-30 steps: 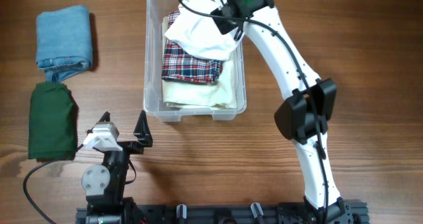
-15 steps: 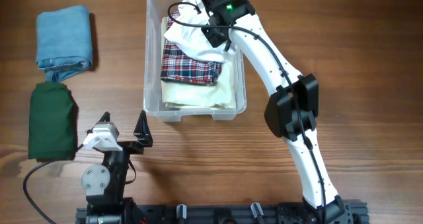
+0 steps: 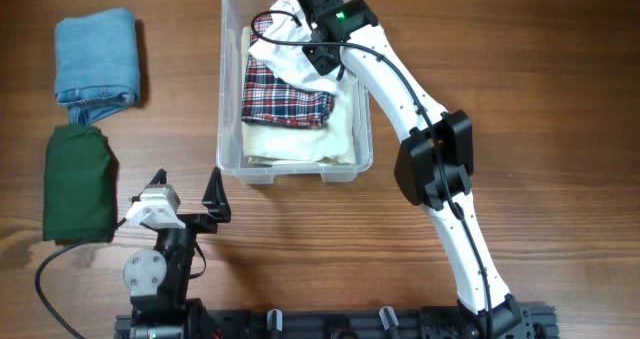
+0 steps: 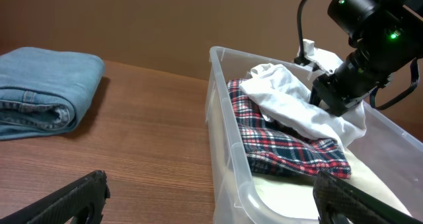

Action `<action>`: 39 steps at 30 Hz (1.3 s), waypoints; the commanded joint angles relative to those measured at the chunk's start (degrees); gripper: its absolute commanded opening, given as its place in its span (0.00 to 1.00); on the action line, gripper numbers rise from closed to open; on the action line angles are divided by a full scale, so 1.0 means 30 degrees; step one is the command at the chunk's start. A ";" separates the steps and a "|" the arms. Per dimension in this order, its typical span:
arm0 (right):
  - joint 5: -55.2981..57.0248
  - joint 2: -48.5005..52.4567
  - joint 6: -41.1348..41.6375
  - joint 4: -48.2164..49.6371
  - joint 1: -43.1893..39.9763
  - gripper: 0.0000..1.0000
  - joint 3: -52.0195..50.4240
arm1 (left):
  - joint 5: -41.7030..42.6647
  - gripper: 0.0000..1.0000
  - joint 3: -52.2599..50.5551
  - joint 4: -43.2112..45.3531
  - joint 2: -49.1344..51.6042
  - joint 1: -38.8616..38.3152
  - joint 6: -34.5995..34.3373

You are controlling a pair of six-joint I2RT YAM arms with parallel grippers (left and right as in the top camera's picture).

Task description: Pack container

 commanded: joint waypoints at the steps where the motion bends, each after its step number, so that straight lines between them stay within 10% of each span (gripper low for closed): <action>1: -0.1107 0.1909 -0.0393 -0.0044 0.0474 0.08 -0.0481 | -0.0058 1.00 -0.0117 -0.0029 0.0007 0.0138 0.0160; 17: -0.1049 0.2426 -0.0969 0.0357 0.0474 0.09 -0.0481 | -0.0058 1.00 -0.0117 -0.0029 0.0007 0.0138 0.0153; 19: -0.0648 0.2390 -0.1035 0.0277 0.0474 0.33 -0.0466 | -0.0058 1.00 -0.0117 -0.0029 0.0007 0.0138 0.0160; 21: -0.0015 0.2120 -0.0823 -0.0233 0.0474 0.95 -0.0372 | -0.0058 1.00 -0.0117 -0.0029 0.0007 0.0138 0.0153; 22: -0.0015 0.1967 -0.0823 -0.0335 0.0474 0.99 -0.0364 | -0.0058 1.00 -0.0117 -0.0029 0.0007 0.0138 0.0153; 39: -0.0015 -0.2550 -0.0852 0.0321 0.0685 1.00 -0.0364 | -0.0058 1.00 -0.0117 -0.0029 0.0007 0.0138 0.0153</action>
